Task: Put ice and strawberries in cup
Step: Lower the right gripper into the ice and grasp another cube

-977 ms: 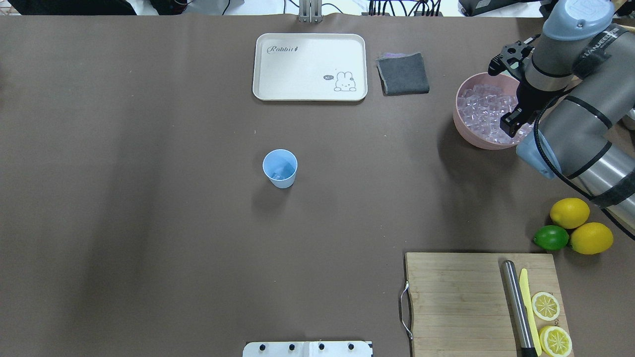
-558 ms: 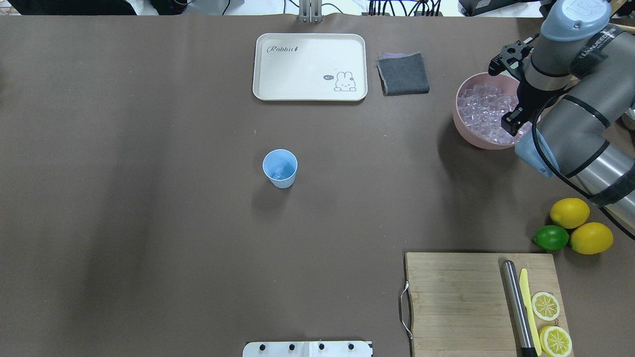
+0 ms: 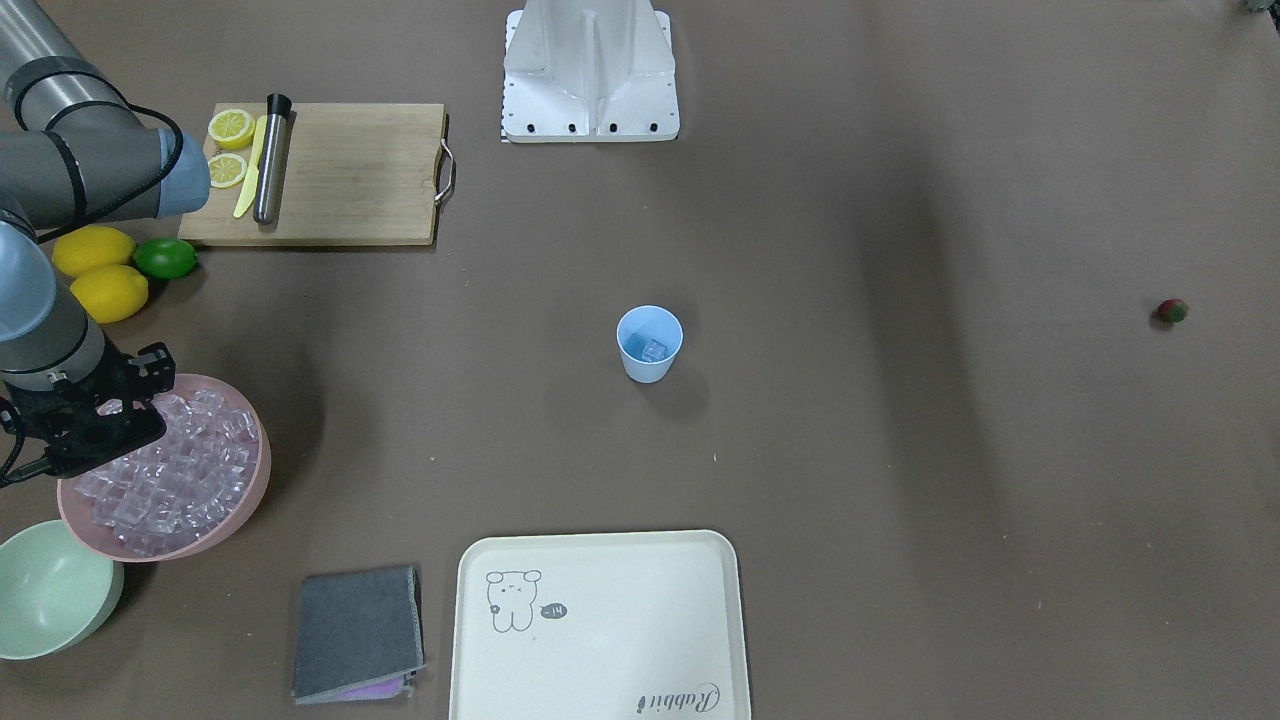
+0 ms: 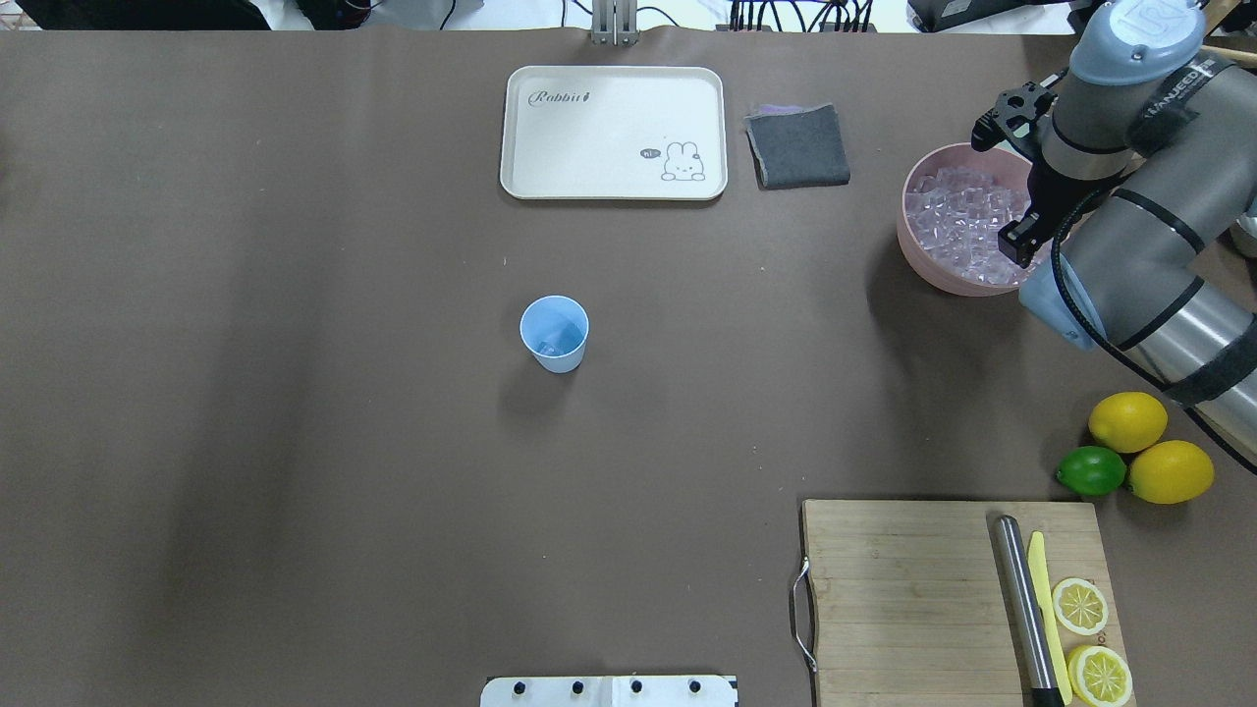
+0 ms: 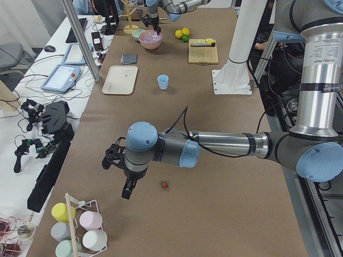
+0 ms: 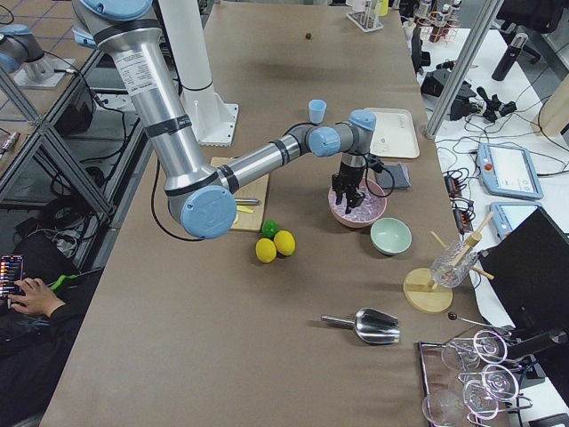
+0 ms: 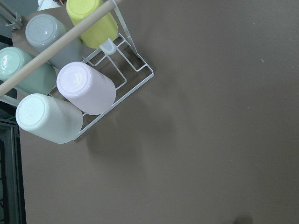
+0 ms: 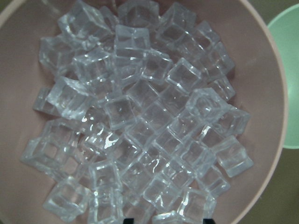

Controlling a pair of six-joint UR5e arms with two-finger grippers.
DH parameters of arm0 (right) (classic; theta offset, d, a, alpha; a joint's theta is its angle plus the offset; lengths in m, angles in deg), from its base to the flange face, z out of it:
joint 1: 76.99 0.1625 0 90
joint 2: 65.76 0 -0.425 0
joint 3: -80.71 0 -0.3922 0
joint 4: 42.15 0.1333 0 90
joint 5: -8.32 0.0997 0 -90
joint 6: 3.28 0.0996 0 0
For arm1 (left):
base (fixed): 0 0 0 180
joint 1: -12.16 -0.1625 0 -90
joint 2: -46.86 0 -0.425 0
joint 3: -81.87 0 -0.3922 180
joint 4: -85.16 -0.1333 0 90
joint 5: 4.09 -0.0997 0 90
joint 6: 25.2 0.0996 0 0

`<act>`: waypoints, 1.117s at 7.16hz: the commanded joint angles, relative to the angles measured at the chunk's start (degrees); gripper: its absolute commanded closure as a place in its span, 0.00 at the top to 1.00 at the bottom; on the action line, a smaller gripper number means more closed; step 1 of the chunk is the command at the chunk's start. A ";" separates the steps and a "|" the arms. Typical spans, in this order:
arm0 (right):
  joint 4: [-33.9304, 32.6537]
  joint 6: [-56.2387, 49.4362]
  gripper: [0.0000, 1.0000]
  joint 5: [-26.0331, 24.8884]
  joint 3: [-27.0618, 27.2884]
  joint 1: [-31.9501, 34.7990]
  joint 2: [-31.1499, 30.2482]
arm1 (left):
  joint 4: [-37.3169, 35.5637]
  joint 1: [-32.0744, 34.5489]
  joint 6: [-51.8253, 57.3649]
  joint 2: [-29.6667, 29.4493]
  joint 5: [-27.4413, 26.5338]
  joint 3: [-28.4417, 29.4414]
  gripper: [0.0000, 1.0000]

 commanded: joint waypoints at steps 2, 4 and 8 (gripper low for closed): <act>0.05 0.25 0.58 -0.09 -0.24 -0.08 -0.14 | 0.00 -0.04 0.03 0.00 0.00 -0.05 0.98; 0.05 0.60 0.58 -0.09 -0.33 -0.70 -0.15 | 0.00 -0.04 0.03 0.00 0.00 -0.05 0.98; 0.05 0.69 0.53 -0.09 -0.50 -0.96 -0.23 | 0.00 -0.04 0.03 -0.09 0.00 -0.05 0.98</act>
